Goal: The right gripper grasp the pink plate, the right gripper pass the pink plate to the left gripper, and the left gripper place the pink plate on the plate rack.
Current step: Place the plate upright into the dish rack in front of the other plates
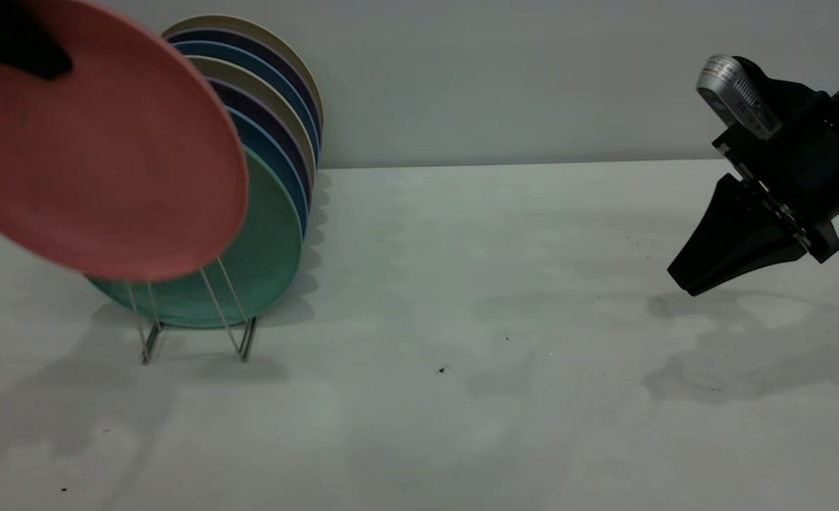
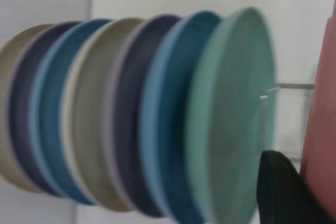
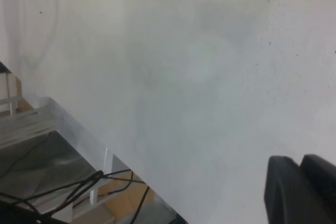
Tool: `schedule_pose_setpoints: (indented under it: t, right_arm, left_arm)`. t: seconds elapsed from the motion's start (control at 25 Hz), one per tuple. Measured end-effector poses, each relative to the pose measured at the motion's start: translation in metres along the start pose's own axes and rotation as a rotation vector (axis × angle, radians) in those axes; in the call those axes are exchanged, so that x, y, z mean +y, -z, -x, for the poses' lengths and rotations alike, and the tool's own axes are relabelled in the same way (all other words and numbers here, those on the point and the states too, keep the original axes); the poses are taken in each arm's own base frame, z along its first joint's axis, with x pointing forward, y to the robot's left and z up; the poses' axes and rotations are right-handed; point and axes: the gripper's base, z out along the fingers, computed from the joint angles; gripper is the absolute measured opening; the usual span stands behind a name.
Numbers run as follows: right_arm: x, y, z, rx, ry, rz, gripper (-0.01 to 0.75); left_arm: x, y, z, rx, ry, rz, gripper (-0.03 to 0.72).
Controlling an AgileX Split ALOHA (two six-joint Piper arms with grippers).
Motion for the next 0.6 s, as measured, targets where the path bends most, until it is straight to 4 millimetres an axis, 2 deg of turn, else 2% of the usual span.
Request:
schedule_pose_setpoints:
  t: [0.24, 0.4, 0.6]
  right_arm:
    - [0.000, 0.000, 0.000, -0.001, 0.000, -0.001, 0.042]
    - [0.000, 0.000, 0.000, -0.001, 0.000, -0.001, 0.044]
    - [0.000, 0.000, 0.000, -0.001, 0.000, -0.001, 0.047]
  left_arm:
    - [0.018, -0.011, 0.000, -0.004, -0.005, 0.018, 0.121]
    - [0.020, -0.023, -0.005, 0.005, 0.004, 0.007, 0.121]
    - [0.022, -0.029, -0.009, 0.019, -0.006, 0.027, 0.121]
